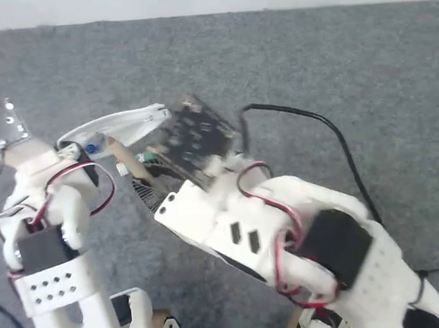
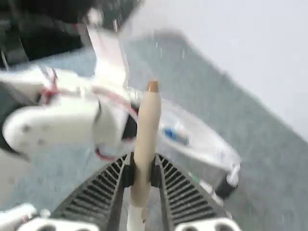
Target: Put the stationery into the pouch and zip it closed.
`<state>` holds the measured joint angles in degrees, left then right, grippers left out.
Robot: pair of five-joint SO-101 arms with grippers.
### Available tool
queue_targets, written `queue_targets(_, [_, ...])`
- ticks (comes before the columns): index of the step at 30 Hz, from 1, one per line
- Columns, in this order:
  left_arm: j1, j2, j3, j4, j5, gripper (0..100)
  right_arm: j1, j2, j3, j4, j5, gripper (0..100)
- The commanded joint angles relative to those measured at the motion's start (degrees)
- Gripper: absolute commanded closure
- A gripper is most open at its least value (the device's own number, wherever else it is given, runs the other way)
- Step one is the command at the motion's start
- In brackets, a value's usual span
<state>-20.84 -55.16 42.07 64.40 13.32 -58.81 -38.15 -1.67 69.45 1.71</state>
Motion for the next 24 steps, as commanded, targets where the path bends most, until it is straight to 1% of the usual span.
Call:
queue_targets(1, [2.11,0.79,-0.75,-0.97,0.26,99,-0.22,-3.21,-0.44,-4.53,-0.88,99.2])
queue_targets(6, [1.76,0.79,-0.57,-0.97,0.26,99,-0.22,-3.12,1.41,-10.59,-0.88,99.2])
queue_targets(8, [2.02,0.79,-0.31,-0.97,0.26,99,-0.22,-3.56,5.01,-16.22,-0.88,99.2])
queue_targets(11, [2.02,0.79,0.04,-1.23,0.26,99,0.22,-3.65,11.43,-27.65,-0.44,99.2])
queue_targets(14, [2.02,0.79,0.04,-1.05,0.26,99,3.03,-3.74,16.88,-40.31,-0.44,99.2])
queue_targets(16, [1.76,0.79,0.04,-1.05,0.26,99,4.70,-3.74,19.78,-46.90,-0.53,99.2])
queue_targets(20, [1.76,0.88,0.04,-0.97,0.26,99,5.85,-3.74,24.97,-56.22,-0.53,99.2])
queue_targets(24, [1.76,0.88,0.04,-0.97,0.26,99,6.02,-3.82,27.34,-61.85,-0.53,99.2])
